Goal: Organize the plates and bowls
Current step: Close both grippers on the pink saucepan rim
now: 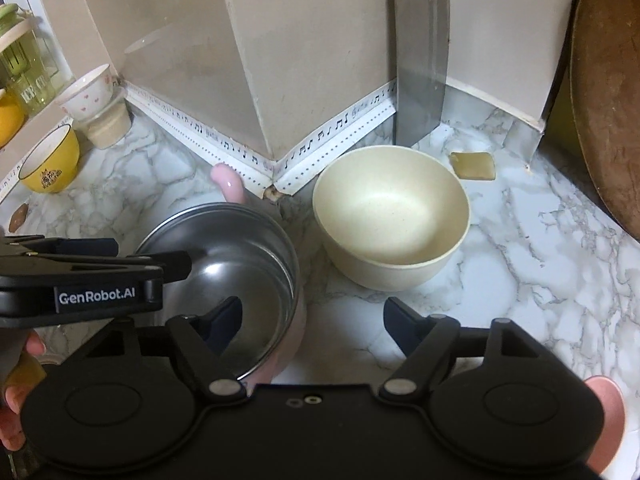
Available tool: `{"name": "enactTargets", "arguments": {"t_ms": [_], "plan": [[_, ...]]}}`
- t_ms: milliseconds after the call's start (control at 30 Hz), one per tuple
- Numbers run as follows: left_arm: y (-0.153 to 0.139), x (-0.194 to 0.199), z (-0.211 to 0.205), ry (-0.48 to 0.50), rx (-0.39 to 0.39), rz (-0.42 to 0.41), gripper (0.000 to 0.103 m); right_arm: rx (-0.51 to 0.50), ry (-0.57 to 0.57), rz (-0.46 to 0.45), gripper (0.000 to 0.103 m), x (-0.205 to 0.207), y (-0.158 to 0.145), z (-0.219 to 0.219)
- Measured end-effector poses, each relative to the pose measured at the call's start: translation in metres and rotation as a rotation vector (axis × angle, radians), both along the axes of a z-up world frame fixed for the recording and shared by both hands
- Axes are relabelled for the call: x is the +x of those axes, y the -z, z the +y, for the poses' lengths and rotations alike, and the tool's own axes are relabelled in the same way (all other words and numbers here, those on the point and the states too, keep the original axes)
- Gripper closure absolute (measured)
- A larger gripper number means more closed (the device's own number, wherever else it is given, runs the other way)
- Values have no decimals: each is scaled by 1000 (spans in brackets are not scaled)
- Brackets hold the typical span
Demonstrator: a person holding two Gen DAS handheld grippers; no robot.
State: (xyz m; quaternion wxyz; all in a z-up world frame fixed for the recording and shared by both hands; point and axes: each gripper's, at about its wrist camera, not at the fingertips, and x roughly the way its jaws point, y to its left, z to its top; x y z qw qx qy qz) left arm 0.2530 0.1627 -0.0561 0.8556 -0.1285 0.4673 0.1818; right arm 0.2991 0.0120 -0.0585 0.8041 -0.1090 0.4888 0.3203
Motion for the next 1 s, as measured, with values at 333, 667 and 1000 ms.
{"name": "enactTargets", "arguments": {"t_ms": [333,667,1000], "plan": [[4,1,0,13,-26,36,61,-14,-30,6,43,0,5,9],[5,-2,-7,28,-8,69,86,-8,-8,1,70,3,6,9],[2,-5,-15,27,16,67,94,6,-17,-10,90,-1,3,9]]}}
